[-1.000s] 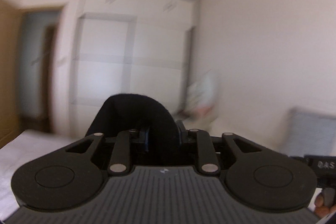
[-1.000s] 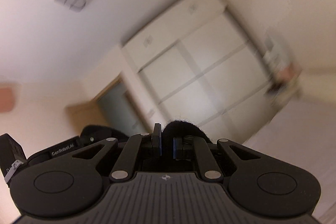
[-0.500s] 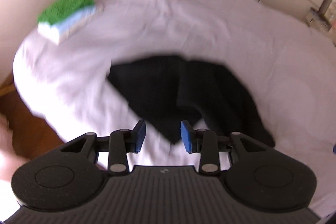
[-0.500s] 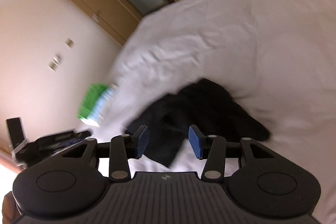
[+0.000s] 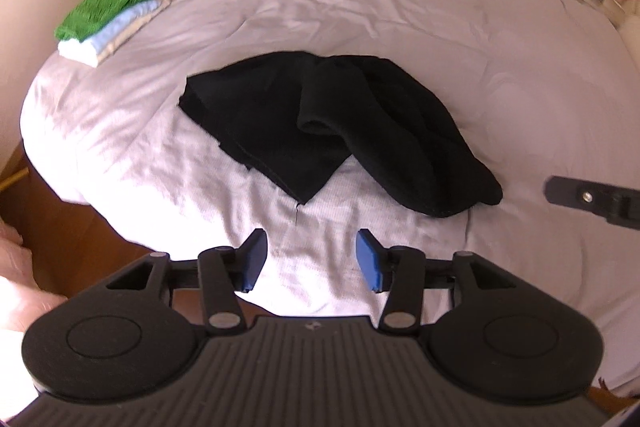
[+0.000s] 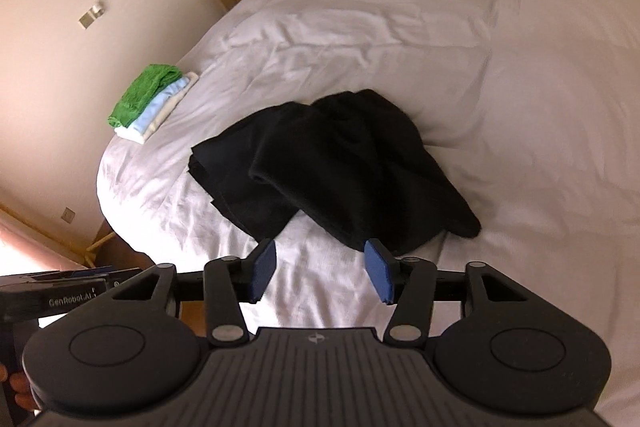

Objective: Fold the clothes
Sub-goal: 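Move both open grippers over the crumpled black cardigan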

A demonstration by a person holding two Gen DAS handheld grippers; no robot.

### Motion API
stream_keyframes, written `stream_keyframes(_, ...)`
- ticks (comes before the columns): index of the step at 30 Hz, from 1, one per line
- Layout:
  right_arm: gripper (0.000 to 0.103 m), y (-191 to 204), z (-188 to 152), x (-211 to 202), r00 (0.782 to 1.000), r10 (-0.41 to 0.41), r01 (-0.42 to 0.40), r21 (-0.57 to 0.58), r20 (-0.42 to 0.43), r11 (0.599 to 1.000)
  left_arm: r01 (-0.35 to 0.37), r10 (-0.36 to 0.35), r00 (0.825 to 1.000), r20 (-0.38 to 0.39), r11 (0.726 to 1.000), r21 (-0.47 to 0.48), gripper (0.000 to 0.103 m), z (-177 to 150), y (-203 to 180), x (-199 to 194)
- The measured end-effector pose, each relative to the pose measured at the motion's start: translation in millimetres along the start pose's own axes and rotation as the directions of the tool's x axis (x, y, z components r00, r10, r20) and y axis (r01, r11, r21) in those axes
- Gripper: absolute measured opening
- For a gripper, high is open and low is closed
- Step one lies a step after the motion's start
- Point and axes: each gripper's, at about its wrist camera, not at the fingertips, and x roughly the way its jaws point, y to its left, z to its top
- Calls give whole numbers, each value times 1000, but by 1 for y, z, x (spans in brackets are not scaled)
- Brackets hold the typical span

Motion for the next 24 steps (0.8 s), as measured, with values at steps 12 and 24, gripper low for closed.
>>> stream_keyframes(12,56,28,-16,30,995,-95,95,48,-4,994,41,-39,999,-15,990,133,50,18,21,30)
stream_keyframes(24,64,59,-40,62,977,-214,209,181,4,961,99,-83,994,-73,964,247,53,21,65,76)
